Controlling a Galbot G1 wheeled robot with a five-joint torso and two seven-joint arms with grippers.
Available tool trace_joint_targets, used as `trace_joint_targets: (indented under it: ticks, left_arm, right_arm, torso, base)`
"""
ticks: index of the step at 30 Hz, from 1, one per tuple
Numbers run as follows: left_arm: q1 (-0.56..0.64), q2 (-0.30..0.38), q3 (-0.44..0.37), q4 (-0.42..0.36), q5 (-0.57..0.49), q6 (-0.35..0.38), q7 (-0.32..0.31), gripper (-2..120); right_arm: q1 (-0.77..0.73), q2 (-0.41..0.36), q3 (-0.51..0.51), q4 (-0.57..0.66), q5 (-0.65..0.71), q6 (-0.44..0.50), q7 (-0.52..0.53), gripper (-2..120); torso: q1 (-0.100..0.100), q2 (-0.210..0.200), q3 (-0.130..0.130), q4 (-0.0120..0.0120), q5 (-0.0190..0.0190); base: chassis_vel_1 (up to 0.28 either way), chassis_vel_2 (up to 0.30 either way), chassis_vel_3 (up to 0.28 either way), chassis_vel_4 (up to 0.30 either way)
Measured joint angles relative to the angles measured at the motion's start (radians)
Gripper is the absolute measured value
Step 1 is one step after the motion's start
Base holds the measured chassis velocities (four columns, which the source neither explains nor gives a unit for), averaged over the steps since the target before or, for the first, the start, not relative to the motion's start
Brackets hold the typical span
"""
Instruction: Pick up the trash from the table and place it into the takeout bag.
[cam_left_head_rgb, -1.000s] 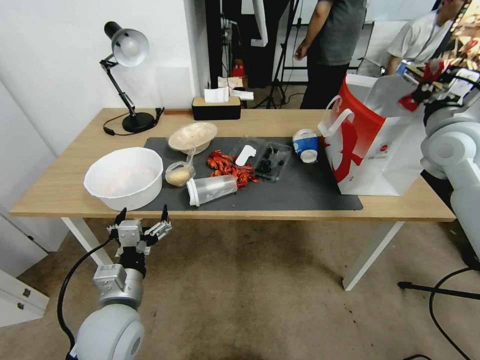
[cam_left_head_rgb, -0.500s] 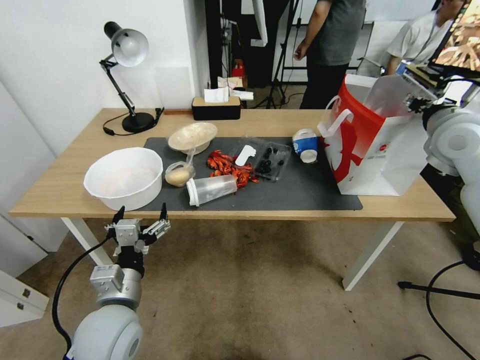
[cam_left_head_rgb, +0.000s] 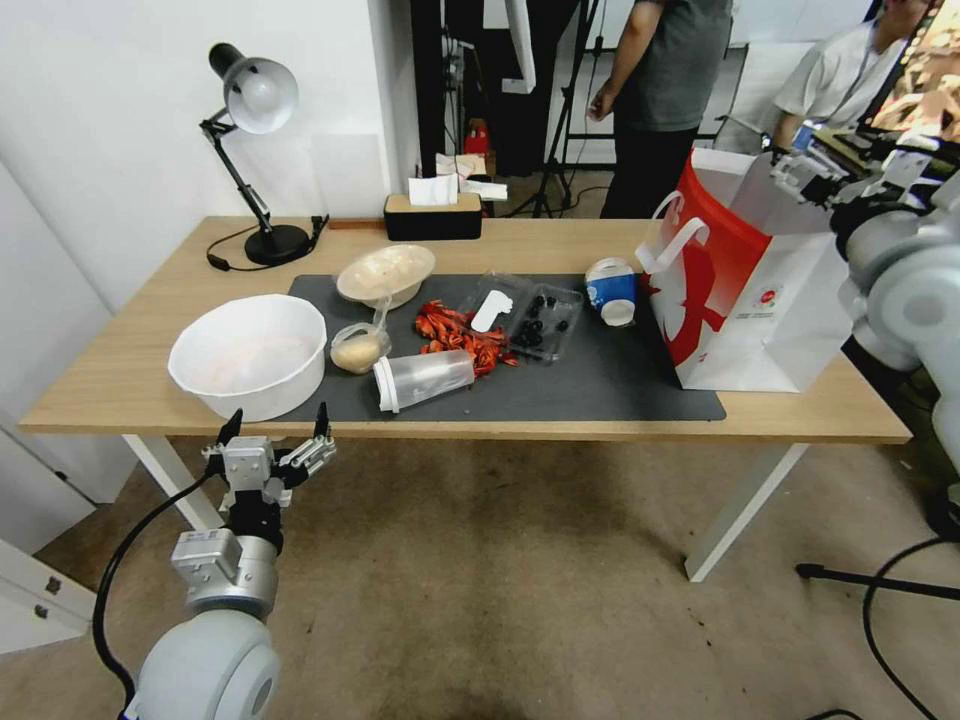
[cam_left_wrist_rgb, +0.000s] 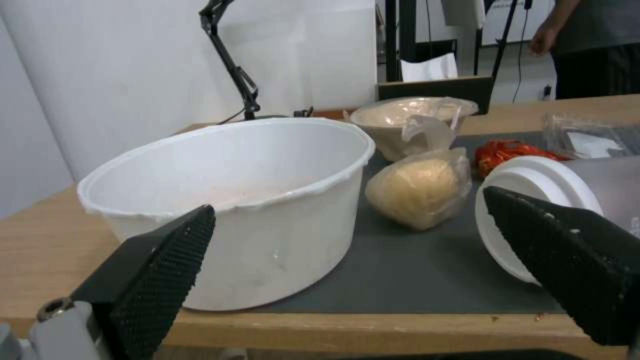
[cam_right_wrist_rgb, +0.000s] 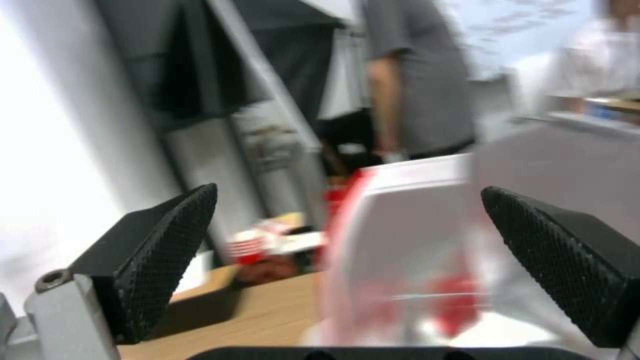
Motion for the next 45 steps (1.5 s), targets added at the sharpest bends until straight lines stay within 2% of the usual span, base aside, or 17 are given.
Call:
trace_joint_targets:
  ticks: [2,4,6,7,9,10,13,17,20,24,28,31,36,45]
  left_arm:
    - [-0.001,-0.006,0.001,0.000,0.000,0.000,0.001,100]
    - [-0.001,-0.007,0.001,0.000,0.000,0.000,0.002,100]
    - [0.001,-0.007,0.002,0.001,0.001,-0.001,0.004,100]
    - [0.001,-0.007,0.002,0.001,0.001,-0.001,0.004,100]
    - [0.002,-0.007,0.000,0.004,0.001,-0.003,0.005,100]
    - [0.002,-0.007,0.000,0.004,0.001,-0.003,0.005,100]
    - [0.004,-0.004,-0.004,0.006,0.001,-0.005,0.006,100]
    - [0.004,-0.003,-0.005,0.010,0.001,-0.007,0.006,100]
    - [0.005,-0.003,-0.004,0.019,0.002,-0.011,0.008,100]
    - [0.009,-0.004,-0.001,0.034,0.009,-0.024,0.009,100]
    - [0.012,-0.004,0.000,0.040,0.011,-0.029,0.010,100]
    - [0.020,-0.004,-0.003,0.043,0.012,-0.031,0.012,100]
    - [0.021,0.003,-0.010,0.044,0.012,-0.022,0.013,100]
    - [0.024,-0.003,-0.008,0.051,0.018,-0.018,0.013,100]
  right_arm:
    - [-0.102,0.003,0.023,0.064,-0.044,0.069,-0.098,100]
    - [-0.134,0.007,0.028,0.082,-0.072,0.092,-0.127,100]
    - [-0.253,0.034,0.034,0.121,-0.199,0.187,-0.211,100]
    - [-0.253,0.034,0.034,0.121,-0.199,0.187,-0.211,100]
    - [-0.360,0.071,0.038,0.146,-0.284,0.275,-0.269,100]
    - [-0.360,0.071,0.038,0.146,-0.284,0.275,-0.269,100]
    - [-0.508,0.128,0.065,0.179,-0.386,0.359,-0.317,100]
    - [-0.617,0.171,0.076,0.193,-0.460,0.409,-0.332,100]
    - [-0.757,0.247,0.065,0.178,-0.596,0.481,-0.335,100]
    - [-0.821,0.296,0.048,0.153,-0.654,0.508,-0.329,100]
    - [-0.847,0.314,0.045,0.137,-0.681,0.509,-0.318,100]
    - [-0.885,0.338,0.042,0.108,-0.735,0.484,-0.270,100]
    - [-0.893,0.356,0.035,0.092,-0.744,0.443,-0.231,100]
    - [-0.892,0.359,0.029,0.084,-0.743,0.427,-0.224,100]
  torso:
    - [0.000,0.000,0.000,0.0001,-0.0002]
    - [0.000,0.000,0.000,0.0001,0.0001]
    - [0.000,0.000,0.000,0.0002,0.0000]
    - [0.000,0.000,0.000,0.0002,0.0000]
    - [0.000,0.000,0.000,0.0002,0.0003]
    - [0.000,0.000,0.000,0.0002,0.0003]
    - [0.000,0.000,0.000,0.0001,0.0000]
    - [0.000,0.000,0.000,0.0000,-0.0001]
    - [0.000,0.000,0.000,-0.0001,-0.0003]
    - [0.000,0.000,0.000,0.0001,-0.0001]
    - [0.000,0.000,0.000,0.0002,0.0000]
    - [0.000,0.000,0.000,0.0001,-0.0001]
    - [0.000,0.000,0.000,0.0001,0.0001]
    - [0.000,0.000,0.000,0.0002,0.0000]
  base:
    - [0.000,0.000,0.000,0.000]
    - [0.000,0.000,0.000,0.000]
    - [0.000,0.000,0.000,0.000]
    - [0.000,0.000,0.000,0.000]
    - [0.000,0.000,0.000,0.000]
    - [0.000,0.000,0.000,0.000]
    - [0.000,0.000,0.000,0.000]
    - [0.000,0.000,0.000,0.000]
    - [0.000,0.000,0.000,0.000]
    - [0.000,0.000,0.000,0.000]
    - [0.000,0.000,0.000,0.000]
    - [0.000,0.000,0.000,0.000]
    - [0.000,0.000,0.000,0.000]
    - [0.000,0.000,0.000,0.000]
